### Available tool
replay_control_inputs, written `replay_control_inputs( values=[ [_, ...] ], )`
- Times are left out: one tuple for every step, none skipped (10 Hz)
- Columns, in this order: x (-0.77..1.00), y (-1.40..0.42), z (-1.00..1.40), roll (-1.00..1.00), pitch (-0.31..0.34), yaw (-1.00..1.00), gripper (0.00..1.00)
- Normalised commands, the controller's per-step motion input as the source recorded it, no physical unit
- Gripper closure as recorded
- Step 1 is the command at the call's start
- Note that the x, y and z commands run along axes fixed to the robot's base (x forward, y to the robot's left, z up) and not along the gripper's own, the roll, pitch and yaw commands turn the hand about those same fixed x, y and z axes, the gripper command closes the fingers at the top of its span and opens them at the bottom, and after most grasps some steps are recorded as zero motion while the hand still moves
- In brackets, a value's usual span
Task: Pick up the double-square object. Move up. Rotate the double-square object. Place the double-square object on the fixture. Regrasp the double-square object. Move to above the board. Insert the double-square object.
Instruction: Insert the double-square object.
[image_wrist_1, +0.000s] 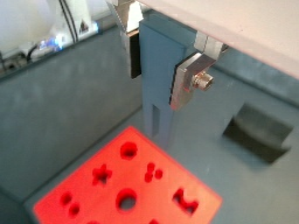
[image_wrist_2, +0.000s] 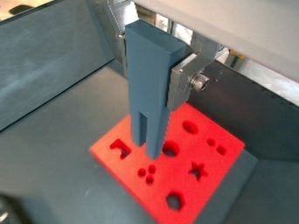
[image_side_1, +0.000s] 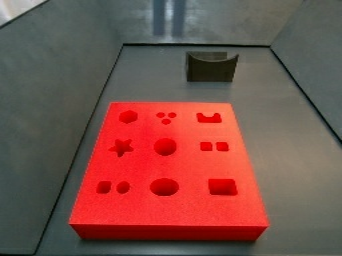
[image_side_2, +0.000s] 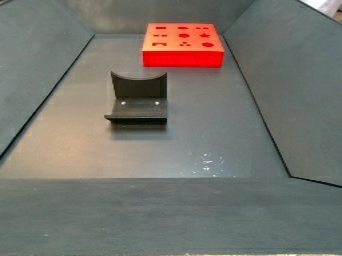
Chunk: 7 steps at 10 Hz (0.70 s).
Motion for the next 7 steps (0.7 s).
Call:
replay_control_inputs(
  values=[
    [0.88, -0.36, -0.7, -0.09, -0.104, 0.07, 1.0],
    [0.83, -0.3, -0.57, -0.04, -0.099, 0.13, 1.0],
    [0.79, -0.2, -0.5, -0.02, -0.076, 0.21, 1.0],
    [0.77, -0.21, -0.45, -0.01, -0.083, 0.23, 1.0],
    [0.76, -0.4, -0.46, 0.0, -0.09, 0.19, 1.0],
    [0.75, -0.47, -0.47, 0.0, -0.109, 0.16, 1.0],
    [0.7, -0.46, -0.5, -0.01, -0.156, 0.14, 1.0]
  ],
)
